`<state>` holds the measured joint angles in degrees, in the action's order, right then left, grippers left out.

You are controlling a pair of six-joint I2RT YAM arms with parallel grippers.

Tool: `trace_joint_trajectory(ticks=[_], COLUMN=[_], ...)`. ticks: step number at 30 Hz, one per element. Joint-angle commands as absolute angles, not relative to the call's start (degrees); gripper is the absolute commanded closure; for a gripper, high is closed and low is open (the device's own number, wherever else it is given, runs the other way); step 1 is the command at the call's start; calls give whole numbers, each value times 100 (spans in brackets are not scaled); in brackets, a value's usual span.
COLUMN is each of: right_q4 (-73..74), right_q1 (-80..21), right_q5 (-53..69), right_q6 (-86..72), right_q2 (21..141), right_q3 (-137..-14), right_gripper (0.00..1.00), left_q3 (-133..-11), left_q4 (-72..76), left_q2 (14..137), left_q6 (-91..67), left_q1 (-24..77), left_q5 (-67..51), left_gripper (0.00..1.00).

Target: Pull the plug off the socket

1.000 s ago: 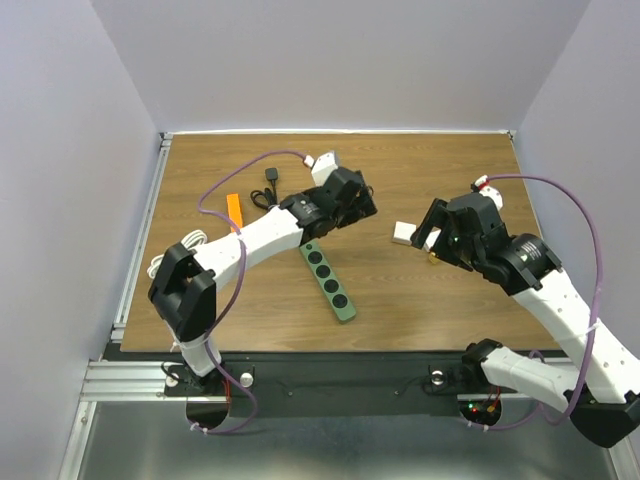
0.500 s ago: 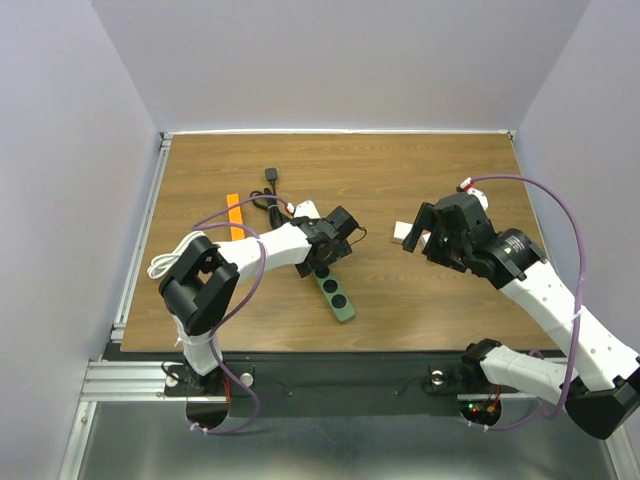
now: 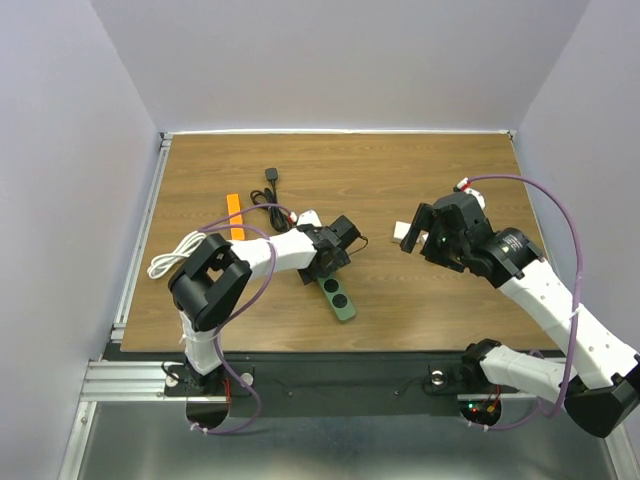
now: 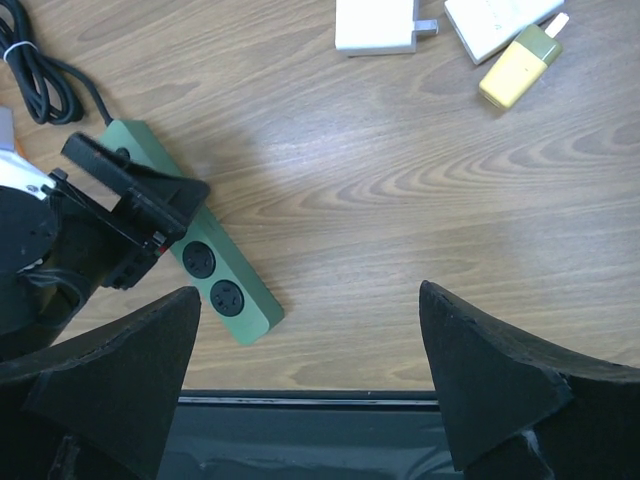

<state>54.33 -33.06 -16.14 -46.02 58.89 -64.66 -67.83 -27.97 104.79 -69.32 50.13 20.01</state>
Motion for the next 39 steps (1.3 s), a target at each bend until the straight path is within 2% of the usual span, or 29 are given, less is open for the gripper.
trace_joint_trajectory(ticks=[1, 2, 3, 4, 5, 13, 20, 26, 27, 28, 29, 30, 32, 33, 34, 39], right_q4=[5142, 5142, 5142, 5133, 5124, 5036, 4931, 4878, 4878, 4869, 4869, 4860, 4860, 4843, 4817, 4536], right_q1=[-3305, -3305, -3305, -3305, -3305, -3313, -3305, -3305, -3305, -3313, -3305, -3305, -3305, -3305, -3313, -3305], right_q5=[-1626, -1635, -1643, -1644, -1661, -1538, -1406, -1327, -1327, -1336, -1336, -1345, -1345, -1319, -1275, -1072], right_q6=[-4500, -4483, -4482, -4482, -4482, -4395, -4333, -4280, -4289, -4280, -4280, -4263, -4236, -4219, -4149, -4061], right_q2=[5827, 5801, 5792, 5783, 5783, 5976, 6117, 6126, 6109, 6100, 6091, 6082, 6082, 6073, 6047, 5924], right_q3=[-6460, -6460, -6451, -6442, -6408, -6425, -6434, -6372, -6363, -6337, -6328, -6319, -6319, -6319, -6319, -6249], right_gripper=[6, 6, 6, 6, 6, 6, 6, 7, 6, 6, 6, 6, 5, 5, 1, 0], left_q3=[-6215, -5918, -5785, -5574, -5511, -5598, -6002, -6486, -6495, -6478, -6451, -6416, -6311, -6276, -6249, -6179], left_q4=[-2374, -2138, -2049, -1961, -1916, -2048, -1750, -1810, -1793, -1793, -1776, -1749, -1723, -1714, -1705, -1766], left_q2=[10513, 10294, 10170, 9943, 9845, 9335, 9675, 10073, 10011, 9863, 9757, 9634, 9204, 9037, 8870, 7806], left_q6=[-6838, -6803, -6759, -6585, -6418, -4265, -2629, -1829, -1793, -1776, -1758, -1767, -1775, -1784, -1784, -1635], left_q1=[4869, 4782, 4703, 4615, 4379, 3078, 1304, 905, 905, 905, 905, 914, 914, 914, 914, 914], left_q5=[1925, 1942, 1968, 2038, 2039, 2294, 1276, 967, 915, 871, 835, 765, 668, 642, 572, 229], left_gripper=[25, 47, 65, 90, 100, 100, 100, 100, 95, 86, 64, 54, 20, 18, 1, 1])
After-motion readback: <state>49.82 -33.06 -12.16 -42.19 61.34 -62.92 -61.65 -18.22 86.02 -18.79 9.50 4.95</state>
